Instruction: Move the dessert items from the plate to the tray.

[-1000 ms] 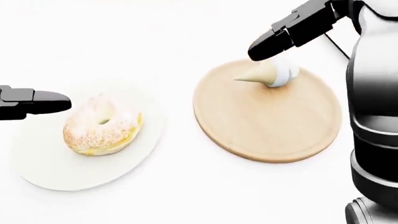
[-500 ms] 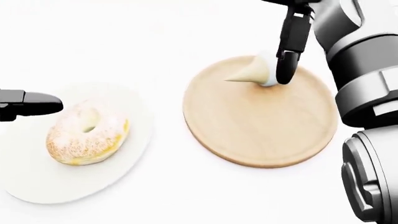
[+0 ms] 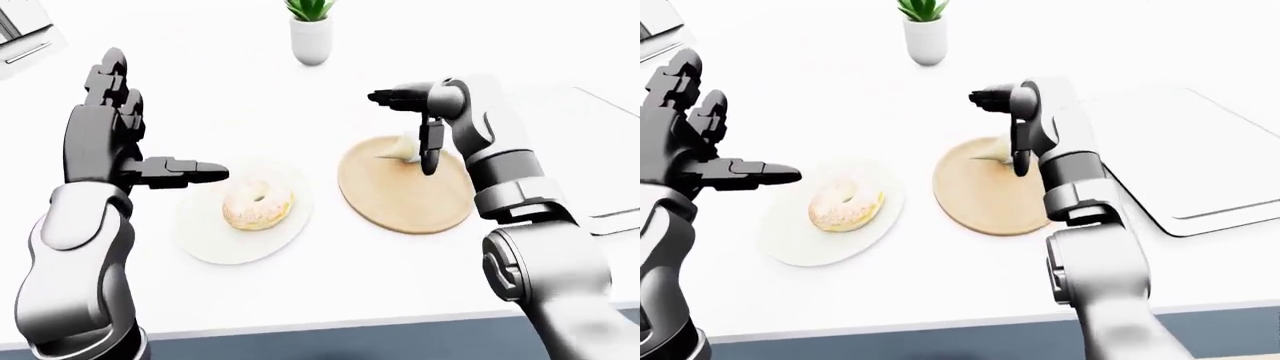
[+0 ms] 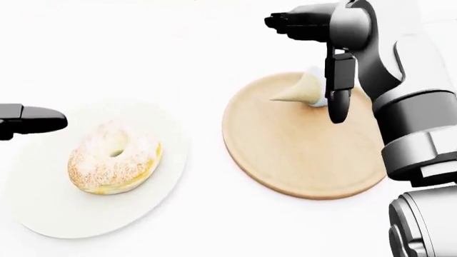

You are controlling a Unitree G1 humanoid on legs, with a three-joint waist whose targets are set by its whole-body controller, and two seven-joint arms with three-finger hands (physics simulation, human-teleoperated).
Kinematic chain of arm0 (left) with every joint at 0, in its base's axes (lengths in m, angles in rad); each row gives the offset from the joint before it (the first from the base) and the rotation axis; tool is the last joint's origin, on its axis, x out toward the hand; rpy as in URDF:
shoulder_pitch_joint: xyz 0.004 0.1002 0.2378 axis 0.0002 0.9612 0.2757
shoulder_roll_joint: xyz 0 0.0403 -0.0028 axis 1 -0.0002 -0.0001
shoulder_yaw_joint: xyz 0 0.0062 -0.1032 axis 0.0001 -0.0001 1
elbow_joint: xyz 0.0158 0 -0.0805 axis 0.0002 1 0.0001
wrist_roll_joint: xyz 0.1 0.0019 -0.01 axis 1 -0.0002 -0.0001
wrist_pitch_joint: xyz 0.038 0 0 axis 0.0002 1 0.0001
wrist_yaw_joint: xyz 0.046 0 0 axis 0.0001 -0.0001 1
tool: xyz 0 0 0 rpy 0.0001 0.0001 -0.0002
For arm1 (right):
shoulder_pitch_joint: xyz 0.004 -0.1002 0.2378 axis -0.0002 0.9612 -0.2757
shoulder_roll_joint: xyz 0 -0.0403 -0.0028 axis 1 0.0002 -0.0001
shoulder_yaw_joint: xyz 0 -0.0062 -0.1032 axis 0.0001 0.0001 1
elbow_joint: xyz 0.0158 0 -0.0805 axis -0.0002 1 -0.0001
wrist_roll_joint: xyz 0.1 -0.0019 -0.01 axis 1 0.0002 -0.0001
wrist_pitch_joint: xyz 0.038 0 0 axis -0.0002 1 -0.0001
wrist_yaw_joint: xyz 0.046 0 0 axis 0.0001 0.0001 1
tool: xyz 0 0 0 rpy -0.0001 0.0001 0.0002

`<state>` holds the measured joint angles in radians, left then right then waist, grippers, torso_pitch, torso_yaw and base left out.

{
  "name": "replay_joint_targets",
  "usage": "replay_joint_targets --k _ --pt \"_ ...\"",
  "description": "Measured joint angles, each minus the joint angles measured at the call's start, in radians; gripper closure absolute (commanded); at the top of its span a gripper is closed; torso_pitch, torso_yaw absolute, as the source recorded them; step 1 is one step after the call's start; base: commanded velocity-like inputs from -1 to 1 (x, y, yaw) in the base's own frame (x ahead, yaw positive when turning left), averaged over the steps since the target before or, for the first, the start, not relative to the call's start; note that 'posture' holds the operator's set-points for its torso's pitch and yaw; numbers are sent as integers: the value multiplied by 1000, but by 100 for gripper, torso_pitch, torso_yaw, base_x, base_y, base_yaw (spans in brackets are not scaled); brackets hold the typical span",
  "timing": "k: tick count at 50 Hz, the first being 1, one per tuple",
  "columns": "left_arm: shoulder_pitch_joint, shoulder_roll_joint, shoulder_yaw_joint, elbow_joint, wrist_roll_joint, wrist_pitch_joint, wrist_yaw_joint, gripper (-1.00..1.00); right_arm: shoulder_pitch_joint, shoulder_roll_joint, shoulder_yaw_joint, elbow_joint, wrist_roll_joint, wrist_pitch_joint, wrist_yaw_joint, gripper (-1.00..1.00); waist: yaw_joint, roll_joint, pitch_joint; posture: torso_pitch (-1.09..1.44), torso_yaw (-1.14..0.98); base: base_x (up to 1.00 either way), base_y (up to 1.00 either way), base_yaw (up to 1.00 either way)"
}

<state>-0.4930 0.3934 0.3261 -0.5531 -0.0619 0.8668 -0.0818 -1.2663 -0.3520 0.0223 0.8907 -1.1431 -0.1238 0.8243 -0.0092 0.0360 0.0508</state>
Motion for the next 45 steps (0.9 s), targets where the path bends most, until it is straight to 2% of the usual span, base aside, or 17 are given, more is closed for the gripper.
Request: replay_joint_targets --k 9,12,13,14,17,19,25,34,45 --pt "20 3 20 2 -6 -7 -3 -100 137 -9 -31 -202 -24 49 37 -98 5 -9 -5 0 0 0 0 0" --pt "20 8 26 -1 -9 1 -2 -100 156 -3 -34 -211 -27 65 41 -79 3 -9 -5 0 0 0 0 0" --pt "22 9 27 -4 -10 1 -2 -100 157 0 -33 -209 -26 68 41 -65 3 -8 -5 0 0 0 0 0" --pt "25 9 27 -7 -12 1 -3 -100 155 2 -31 -208 -24 69 47 -71 2 -7 -6 0 0 0 0 0" --pt "31 9 30 -9 -19 -2 -6 -100 148 4 -28 -200 -23 68 44 -51 1 -6 -9 0 0 0 0 0" --pt "40 9 35 0 -23 -15 -8 -100 141 3 -28 -190 -23 67 39 -58 1 -5 -11 0 0 0 0 0" --pt "44 11 38 9 -25 -14 -4 -100 121 2 -26 -160 -23 63 23 -54 0 -6 -12 0 0 0 0 0" --pt "19 10 17 -14 -24 19 7 -100 84 4 -19 -105 -29 45 -4 -40 -4 2 -15 0 0 0 0 0" --pt "27 7 22 -19 -21 32 4 -100 10 9 -9 -1 -37 22 -42 -29 -8 10 -11 0 0 0 0 0"
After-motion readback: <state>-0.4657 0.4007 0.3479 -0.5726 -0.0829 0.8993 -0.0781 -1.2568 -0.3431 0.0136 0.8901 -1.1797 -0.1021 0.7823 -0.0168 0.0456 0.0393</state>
